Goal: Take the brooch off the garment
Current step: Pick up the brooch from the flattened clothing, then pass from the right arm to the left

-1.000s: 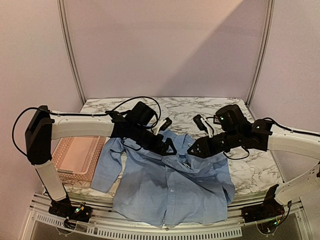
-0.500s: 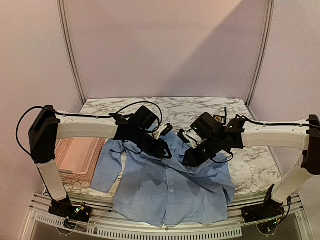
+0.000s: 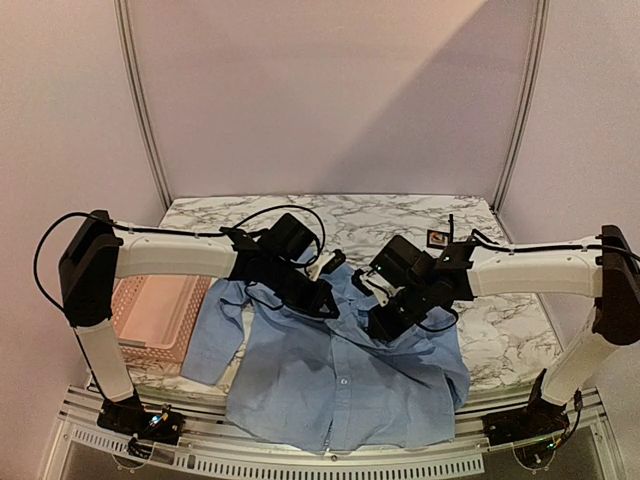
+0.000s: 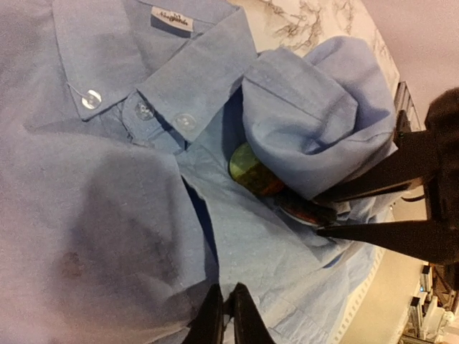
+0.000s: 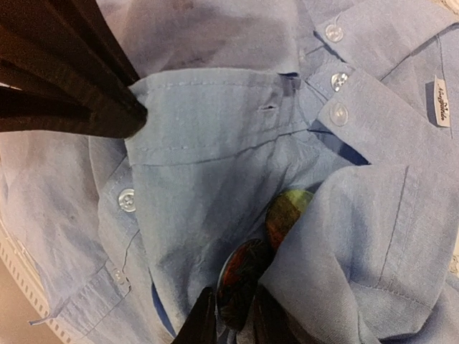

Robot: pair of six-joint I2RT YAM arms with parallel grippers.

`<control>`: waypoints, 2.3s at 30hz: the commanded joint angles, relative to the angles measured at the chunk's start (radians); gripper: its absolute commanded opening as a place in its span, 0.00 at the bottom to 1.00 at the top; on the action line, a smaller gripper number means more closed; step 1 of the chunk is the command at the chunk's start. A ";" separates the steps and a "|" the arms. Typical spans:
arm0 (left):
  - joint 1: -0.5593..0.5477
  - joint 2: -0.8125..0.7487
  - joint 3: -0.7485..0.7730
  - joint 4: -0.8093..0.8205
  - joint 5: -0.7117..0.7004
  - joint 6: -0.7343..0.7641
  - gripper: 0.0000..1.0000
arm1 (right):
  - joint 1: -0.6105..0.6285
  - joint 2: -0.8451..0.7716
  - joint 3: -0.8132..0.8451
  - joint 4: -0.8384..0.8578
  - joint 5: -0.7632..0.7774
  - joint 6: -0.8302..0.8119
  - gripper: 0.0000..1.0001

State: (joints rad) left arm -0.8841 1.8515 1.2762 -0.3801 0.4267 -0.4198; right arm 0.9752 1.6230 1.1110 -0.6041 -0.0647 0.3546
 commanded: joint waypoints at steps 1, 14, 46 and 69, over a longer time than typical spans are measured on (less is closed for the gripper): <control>-0.016 0.020 0.004 -0.010 0.015 0.000 0.07 | 0.023 0.030 0.035 -0.031 0.048 -0.014 0.18; -0.016 0.002 0.000 -0.008 0.011 0.002 0.05 | 0.036 0.026 0.030 -0.017 0.229 0.056 0.00; 0.017 -0.185 -0.058 0.100 0.154 0.161 0.86 | -0.099 -0.323 -0.413 0.807 -0.225 0.159 0.00; 0.040 -0.100 -0.073 0.202 0.321 0.075 0.43 | -0.201 -0.280 -0.419 0.844 -0.560 0.166 0.00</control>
State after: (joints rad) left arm -0.8524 1.7378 1.2110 -0.2230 0.6968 -0.3325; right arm 0.7883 1.3273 0.6853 0.2085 -0.5449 0.5190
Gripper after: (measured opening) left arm 0.464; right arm 0.024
